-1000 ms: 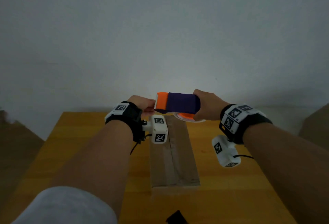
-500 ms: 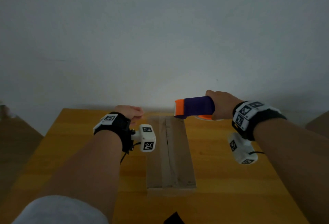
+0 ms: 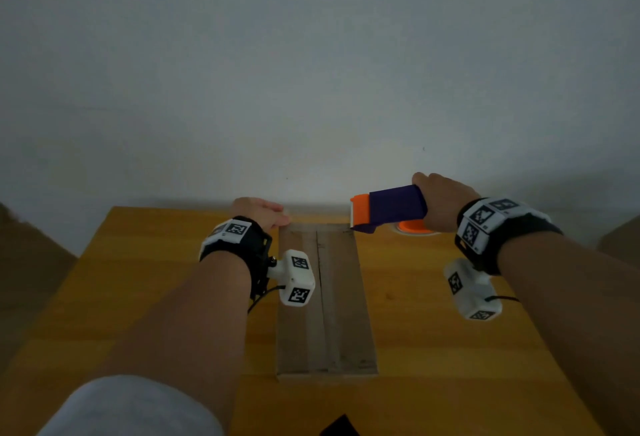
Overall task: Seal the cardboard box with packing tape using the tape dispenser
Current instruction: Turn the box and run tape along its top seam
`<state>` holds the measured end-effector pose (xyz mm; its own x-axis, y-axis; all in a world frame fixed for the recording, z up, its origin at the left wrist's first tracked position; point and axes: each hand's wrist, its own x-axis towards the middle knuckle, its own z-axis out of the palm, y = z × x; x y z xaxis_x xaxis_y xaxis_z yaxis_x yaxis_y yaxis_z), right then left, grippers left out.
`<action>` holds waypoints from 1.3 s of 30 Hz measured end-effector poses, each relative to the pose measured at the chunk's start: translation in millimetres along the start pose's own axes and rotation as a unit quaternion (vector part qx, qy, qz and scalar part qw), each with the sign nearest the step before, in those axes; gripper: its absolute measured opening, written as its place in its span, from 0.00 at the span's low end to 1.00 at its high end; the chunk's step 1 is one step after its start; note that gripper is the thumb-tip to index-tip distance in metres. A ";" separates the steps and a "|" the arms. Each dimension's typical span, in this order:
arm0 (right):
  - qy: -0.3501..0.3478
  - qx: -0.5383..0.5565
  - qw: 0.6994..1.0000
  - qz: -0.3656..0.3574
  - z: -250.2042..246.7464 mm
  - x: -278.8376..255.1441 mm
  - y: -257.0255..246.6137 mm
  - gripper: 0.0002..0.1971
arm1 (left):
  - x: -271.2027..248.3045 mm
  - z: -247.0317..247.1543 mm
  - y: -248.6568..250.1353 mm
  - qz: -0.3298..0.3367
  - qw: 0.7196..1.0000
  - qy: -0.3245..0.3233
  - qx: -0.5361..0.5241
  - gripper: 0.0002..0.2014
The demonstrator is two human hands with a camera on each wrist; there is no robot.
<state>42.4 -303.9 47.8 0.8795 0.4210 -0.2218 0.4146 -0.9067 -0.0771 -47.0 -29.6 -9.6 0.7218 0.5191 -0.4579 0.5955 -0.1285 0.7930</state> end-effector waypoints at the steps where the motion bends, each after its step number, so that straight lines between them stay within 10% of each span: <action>1: -0.002 0.001 1.000 0.000 0.9 1.0 -0.4 0.23 | 1.0 0.6 -0.8 -0.003 1.000 0.005 -0.004 0.13; 39: -0.018 -0.072 0.997 0.026 15.6 0.2 -8.5 0.35 | -5.8 16.1 -1.2 0.025 0.993 0.105 0.056 0.20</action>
<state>35.3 -296.5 33.2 0.8927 0.3701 -0.2570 0.4001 -0.9134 0.0745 -46.3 -46.0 -14.4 0.6686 0.6734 -0.3153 0.6047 -0.2457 0.7576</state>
